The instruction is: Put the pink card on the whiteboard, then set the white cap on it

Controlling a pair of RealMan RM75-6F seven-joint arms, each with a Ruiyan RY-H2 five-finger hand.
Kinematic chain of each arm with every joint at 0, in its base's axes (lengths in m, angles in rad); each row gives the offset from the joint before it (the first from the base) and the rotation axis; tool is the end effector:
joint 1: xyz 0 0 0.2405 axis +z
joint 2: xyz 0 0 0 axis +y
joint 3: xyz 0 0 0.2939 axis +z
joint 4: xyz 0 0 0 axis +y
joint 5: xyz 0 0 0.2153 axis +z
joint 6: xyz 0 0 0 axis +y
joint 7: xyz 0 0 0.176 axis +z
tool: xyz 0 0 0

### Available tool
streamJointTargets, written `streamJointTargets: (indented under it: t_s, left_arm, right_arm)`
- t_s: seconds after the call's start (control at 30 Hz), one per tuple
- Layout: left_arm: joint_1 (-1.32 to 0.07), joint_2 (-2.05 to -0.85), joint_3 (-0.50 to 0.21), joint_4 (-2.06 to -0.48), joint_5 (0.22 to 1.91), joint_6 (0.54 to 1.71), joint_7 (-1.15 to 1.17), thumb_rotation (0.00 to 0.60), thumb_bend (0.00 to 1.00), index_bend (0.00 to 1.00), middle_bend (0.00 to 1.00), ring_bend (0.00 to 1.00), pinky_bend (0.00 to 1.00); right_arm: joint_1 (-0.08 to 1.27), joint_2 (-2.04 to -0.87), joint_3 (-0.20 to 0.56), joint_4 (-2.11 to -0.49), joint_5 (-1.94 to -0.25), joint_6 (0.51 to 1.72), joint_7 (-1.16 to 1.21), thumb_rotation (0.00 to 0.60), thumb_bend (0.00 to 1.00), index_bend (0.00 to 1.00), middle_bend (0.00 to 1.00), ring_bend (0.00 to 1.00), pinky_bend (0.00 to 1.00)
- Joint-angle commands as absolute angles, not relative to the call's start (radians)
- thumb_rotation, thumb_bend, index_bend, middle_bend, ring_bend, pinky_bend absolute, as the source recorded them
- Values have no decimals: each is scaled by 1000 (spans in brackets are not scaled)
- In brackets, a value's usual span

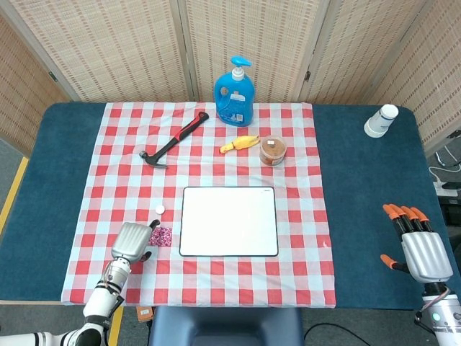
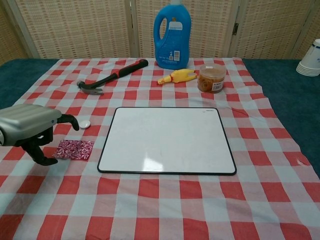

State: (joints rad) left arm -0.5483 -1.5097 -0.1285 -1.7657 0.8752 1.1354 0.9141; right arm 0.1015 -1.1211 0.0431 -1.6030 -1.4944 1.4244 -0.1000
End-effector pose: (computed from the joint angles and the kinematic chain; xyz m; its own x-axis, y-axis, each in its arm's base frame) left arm -0.2193 0.3219 -0.0240 0.6386 0.3351 0.6927 0.7683 -0.2266 -0.5987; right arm -0.3506 -0.2205 0.1603 0.4911 -0.0602 0.8690 -0.8711 -0.0241 0.4906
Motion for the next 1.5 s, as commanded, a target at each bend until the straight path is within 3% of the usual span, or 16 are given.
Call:
streamJointTargets:
  t_s: [0.03,0.63,0.9,1.5]
  left_arm:
    - [-561,-1529,-129,-1763,826,1168,935,600,238,228,967,1000,1000]
    - [-610,-1581,-104,-1701,759,1182,919,600,242,241,976,1000,1000]
    - [-631,-1595,-90,-1682,744,1190,934,600,250,246,979,1000,1000]
    - [-672,-1600,-93,-1671,700,1185,931,600,295,295,988,1000,1000]
  right_arm:
    - [101,-1121,43,-1603,-1494,1424,-101,600,16,92,122,77,132]
    - [101,-1117,44,-1605,-1494,1426,-95,600,16,70,122,77,132]
    - [100,-1117,43,-1604,-1500,1432,-93,600,15,11,121,77,132]
    - [104,-1120,47,-1603,-1485,1418,-103,600,16,11,122,77,132]
